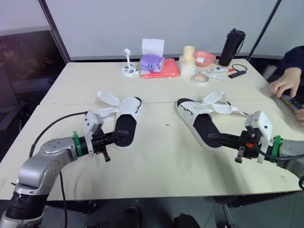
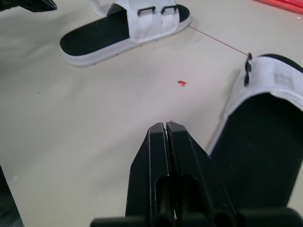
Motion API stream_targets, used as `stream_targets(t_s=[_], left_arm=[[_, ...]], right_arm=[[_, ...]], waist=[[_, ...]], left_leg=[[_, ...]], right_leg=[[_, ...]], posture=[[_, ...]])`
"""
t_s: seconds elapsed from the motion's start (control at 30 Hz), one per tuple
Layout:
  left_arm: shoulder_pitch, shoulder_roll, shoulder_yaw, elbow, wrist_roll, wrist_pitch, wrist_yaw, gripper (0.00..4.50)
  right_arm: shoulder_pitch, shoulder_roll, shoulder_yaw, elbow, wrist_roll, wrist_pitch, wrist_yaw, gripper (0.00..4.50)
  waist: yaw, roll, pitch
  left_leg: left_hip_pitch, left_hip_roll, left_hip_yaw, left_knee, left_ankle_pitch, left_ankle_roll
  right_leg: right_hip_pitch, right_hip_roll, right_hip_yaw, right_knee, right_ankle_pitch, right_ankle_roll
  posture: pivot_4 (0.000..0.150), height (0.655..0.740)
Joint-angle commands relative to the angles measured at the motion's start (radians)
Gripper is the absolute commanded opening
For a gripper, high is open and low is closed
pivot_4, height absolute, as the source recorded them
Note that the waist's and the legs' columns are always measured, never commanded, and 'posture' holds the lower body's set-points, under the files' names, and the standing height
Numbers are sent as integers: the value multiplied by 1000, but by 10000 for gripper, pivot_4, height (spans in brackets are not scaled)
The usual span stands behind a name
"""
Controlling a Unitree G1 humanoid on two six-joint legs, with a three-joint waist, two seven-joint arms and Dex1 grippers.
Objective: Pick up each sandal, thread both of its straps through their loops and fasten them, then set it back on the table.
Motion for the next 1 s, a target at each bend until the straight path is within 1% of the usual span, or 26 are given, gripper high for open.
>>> stream_targets(t_s=[0.03,0.17,0.43,0.67,0.97,1.0], left_arm=[[-22,10,31,-10,-7,-13,-5,347],[-51,-7,52,-2,-50,15,7,347],[-67,-15,42,-3,-47,32,26,347],[-68,-24,43,-9,-55,49,28,347],[-70,-34,36,-13,-52,49,27,347],[-70,-35,35,-15,-52,50,27,62]], right_arm=[[-8,-7,-30,-16,-2,-30,8,0],[-16,-7,-28,-27,-1,-27,0,0],[-33,-4,-18,-55,8,-7,-33,0],[-10,4,-32,-7,-21,-65,-4,0],[-31,15,-12,-37,-27,-47,-66,0],[-44,19,-6,-34,-33,-38,-87,2546]], waist=[[-1,0,0],[0,0,0],[-1,0,0],[0,0,0],[-1,0,0],[-1,0,0]], left_leg=[[0,0,0,0,0,0],[0,0,0,0,0,0],[0,0,0,0,0,0],[0,0,0,0,0,0],[0,0,0,0,0,0],[0,0,0,0,0,0]], right_leg=[[0,0,0,0,0,0],[0,0,0,0,0,0],[0,0,0,0,0,0],[0,0,0,0,0,0],[0,0,0,0,0,1],[0,0,0,0,0,1]], posture=[[1500,7400],[1500,7400],[1500,7400],[1500,7400],[1500,7400],[1500,7400]])
